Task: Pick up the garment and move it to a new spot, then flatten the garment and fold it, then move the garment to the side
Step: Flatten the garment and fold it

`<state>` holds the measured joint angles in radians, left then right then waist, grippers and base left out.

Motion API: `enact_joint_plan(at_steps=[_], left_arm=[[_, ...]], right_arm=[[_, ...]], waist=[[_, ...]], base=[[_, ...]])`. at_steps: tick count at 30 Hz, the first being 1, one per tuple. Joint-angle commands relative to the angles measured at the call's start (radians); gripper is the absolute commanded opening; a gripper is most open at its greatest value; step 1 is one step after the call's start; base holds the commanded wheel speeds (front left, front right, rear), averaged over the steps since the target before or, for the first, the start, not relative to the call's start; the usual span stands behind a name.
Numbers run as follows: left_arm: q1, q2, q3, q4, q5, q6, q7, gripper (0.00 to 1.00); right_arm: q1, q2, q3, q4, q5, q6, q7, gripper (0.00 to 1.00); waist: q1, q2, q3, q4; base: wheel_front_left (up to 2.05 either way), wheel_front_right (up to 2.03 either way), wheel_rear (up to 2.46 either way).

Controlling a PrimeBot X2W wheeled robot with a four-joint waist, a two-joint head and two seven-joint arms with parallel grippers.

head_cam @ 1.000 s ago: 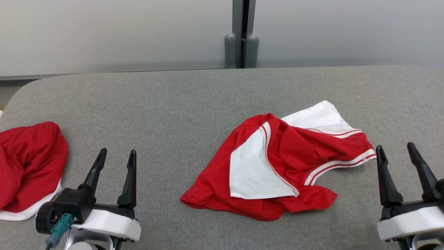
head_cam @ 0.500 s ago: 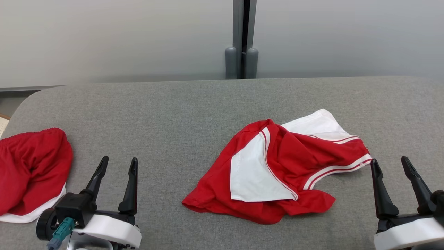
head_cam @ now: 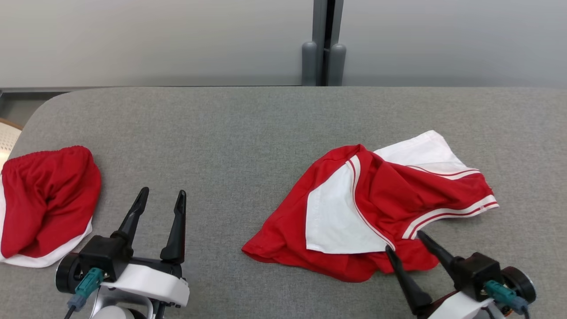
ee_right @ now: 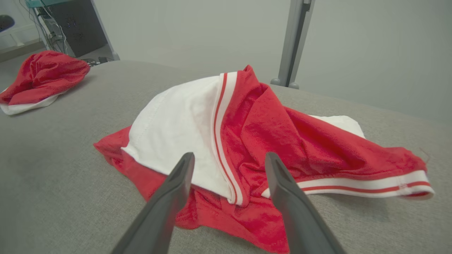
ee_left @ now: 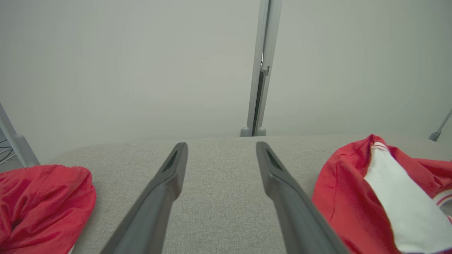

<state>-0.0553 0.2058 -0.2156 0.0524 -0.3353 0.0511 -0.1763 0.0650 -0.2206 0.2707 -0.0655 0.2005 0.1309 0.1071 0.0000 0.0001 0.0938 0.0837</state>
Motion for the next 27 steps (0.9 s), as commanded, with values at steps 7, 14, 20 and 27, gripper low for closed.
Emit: enact_joint_plan(at_steps=[7, 14, 20, 27], left_arm=[[-0.06, -0.006, -0.007, 0.021, 0.004, -0.005, -0.02, 1.0], [-0.074, -0.014, -0.01, 0.039, -0.003, -0.001, -0.037, 1.0], [-0.081, -0.017, -0.014, 0.051, -0.005, 0.001, -0.046, 1.0], [-0.082, -0.009, -0.009, 0.051, -0.008, 0.003, -0.052, 1.0]], right_arm=[[-0.091, -0.06, 0.18, 0.119, 0.001, -0.001, 0.007, 1.0], [-0.165, -0.052, 0.197, 0.187, -0.048, -0.001, -0.032, 1.0], [-0.206, -0.029, 0.157, 0.202, -0.045, -0.001, -0.093, 0.0], [-0.218, -0.023, 0.098, 0.158, -0.02, -0.001, -0.127, 0.0]], waist=[[0.0, -0.0001, 0.058, 0.035], [0.0, -0.0001, 0.079, 0.045], [0.0, -0.0001, 0.088, 0.049], [0.0, -0.0001, 0.088, 0.036]], base=[[0.0, 0.0, 0.0], [0.0, 0.0, 0.0], [0.0, 0.0, 0.0], [0.0, 0.0, 0.0]])
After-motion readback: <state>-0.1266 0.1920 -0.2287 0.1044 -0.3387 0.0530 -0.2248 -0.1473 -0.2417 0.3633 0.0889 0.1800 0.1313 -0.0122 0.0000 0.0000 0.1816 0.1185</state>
